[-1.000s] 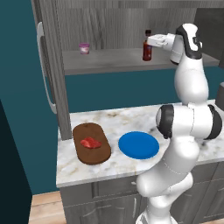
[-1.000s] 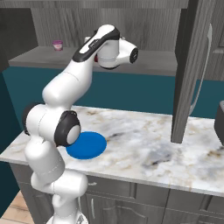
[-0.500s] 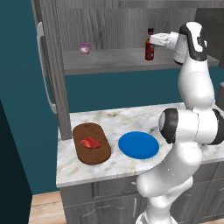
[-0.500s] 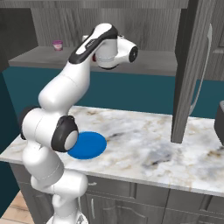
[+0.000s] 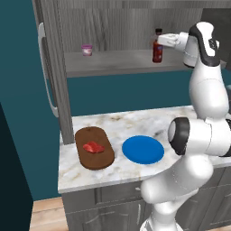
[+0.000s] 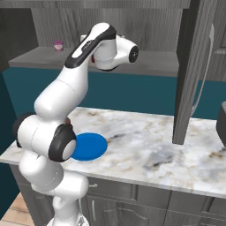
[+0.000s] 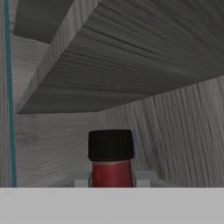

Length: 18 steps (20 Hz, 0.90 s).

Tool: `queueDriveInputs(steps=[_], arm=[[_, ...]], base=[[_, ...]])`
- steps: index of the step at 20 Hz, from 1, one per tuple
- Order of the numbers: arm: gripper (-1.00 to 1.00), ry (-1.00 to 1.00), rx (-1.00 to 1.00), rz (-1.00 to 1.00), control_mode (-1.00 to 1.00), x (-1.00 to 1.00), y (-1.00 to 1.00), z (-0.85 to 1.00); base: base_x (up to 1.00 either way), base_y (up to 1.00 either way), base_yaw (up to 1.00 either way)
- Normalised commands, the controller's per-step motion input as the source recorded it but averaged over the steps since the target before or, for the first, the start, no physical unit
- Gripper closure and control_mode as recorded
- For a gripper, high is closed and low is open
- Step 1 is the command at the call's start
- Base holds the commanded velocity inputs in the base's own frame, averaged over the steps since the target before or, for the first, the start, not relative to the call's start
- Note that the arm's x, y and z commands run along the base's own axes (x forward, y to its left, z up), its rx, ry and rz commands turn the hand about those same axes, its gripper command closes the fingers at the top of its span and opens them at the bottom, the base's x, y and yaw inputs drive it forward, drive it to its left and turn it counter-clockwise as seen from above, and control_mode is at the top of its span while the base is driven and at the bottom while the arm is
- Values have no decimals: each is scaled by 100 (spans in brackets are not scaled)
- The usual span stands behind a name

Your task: Pick the steak from the plate and place it on the cutting board. Then pick the condiment bottle from the cabinet and place it next to the cutting board.

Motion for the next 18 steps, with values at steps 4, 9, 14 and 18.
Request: queueDriveInputs(steps=[4, 9, 14, 18], arm=[[100, 0, 0, 0, -100, -35, 0, 0], [100, 0, 0, 0, -100, -40, 0, 0], [100, 0, 0, 0, -100, -39, 0, 0], [100, 0, 0, 0, -100, -39, 0, 0]], base=[[0, 0, 0], [0, 0, 0], [0, 0, 0], [0, 0, 0]])
